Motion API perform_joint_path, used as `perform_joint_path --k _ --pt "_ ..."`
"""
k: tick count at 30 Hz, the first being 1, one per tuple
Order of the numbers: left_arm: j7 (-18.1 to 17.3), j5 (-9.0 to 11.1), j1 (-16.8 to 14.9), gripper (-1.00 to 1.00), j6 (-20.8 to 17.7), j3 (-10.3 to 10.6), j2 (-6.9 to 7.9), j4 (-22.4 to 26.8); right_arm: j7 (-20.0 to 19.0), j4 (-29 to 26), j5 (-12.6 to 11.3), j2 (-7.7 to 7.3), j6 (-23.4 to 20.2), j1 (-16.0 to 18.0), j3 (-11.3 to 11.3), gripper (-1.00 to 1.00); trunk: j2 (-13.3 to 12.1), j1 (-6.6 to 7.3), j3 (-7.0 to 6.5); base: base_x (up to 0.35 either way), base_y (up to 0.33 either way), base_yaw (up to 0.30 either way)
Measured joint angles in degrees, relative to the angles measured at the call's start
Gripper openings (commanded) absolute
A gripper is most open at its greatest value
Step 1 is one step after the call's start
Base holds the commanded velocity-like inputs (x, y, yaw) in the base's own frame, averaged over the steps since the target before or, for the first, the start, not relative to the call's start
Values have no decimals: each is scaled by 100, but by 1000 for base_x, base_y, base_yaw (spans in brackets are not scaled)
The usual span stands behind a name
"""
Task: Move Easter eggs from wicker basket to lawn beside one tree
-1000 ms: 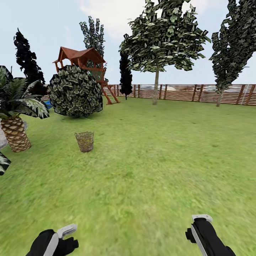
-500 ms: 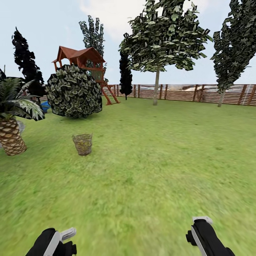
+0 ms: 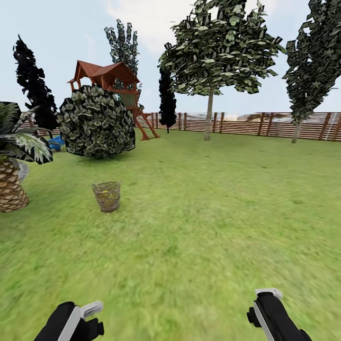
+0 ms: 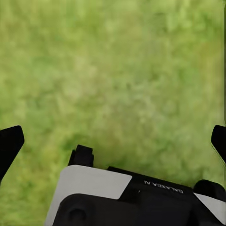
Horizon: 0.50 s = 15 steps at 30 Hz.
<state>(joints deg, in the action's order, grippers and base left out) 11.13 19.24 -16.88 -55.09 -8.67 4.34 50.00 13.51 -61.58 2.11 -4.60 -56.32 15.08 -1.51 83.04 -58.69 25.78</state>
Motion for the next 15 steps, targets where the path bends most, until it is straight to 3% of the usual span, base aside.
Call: perform_joint_path --k 15 --pt "-11 0 -1 100 -8 0 32 -5 -2 2 -23 -1 0 0 0 100 0 0 0 346 0 0"
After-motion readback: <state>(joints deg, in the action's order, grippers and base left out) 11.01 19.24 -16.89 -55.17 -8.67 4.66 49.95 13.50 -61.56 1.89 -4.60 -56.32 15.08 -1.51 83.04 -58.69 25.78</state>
